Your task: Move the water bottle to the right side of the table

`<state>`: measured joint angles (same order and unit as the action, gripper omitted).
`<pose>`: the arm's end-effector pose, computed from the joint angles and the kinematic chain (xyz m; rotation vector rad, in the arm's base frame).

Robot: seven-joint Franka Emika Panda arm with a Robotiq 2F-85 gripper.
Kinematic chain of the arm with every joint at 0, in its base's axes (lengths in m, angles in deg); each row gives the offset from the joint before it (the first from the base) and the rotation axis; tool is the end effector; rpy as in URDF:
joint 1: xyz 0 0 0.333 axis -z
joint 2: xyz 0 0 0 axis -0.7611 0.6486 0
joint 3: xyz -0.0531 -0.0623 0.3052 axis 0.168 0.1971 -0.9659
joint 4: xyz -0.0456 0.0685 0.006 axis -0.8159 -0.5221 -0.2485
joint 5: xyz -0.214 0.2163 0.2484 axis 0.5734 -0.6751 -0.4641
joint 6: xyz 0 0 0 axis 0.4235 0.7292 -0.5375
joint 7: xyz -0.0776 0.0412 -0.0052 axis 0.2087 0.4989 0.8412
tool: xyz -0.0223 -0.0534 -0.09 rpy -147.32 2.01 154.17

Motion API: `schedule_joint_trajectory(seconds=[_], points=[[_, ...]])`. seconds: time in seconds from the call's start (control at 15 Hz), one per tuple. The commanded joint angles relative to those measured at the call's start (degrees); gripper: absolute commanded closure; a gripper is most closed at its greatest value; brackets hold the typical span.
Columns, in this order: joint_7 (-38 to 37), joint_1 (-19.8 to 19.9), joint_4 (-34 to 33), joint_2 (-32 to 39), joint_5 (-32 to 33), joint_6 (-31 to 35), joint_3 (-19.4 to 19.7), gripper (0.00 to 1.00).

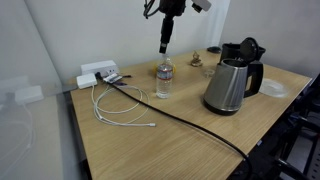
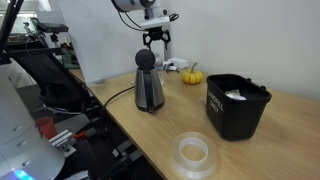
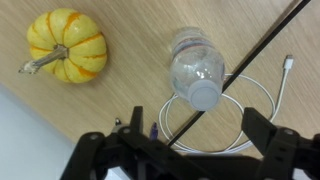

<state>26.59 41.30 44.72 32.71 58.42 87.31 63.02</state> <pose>0.6037 0.1988 0.3531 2.8040 1.3219 0.3276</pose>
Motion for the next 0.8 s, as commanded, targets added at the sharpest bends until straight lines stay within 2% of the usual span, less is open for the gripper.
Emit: schedule_joint_trajectory(seconds=[0.0,0.33,0.73], points=[[3.7,1.86,-0.93,1.53,-3.75,-1.03,-2.44,0.0],[3.94,1.91,-1.13,2.95,-4.4,-1.48,-2.88,0.0],[3.36,1.46,-0.97,3.86,-2.22,-1.97,-2.26,0.0]])
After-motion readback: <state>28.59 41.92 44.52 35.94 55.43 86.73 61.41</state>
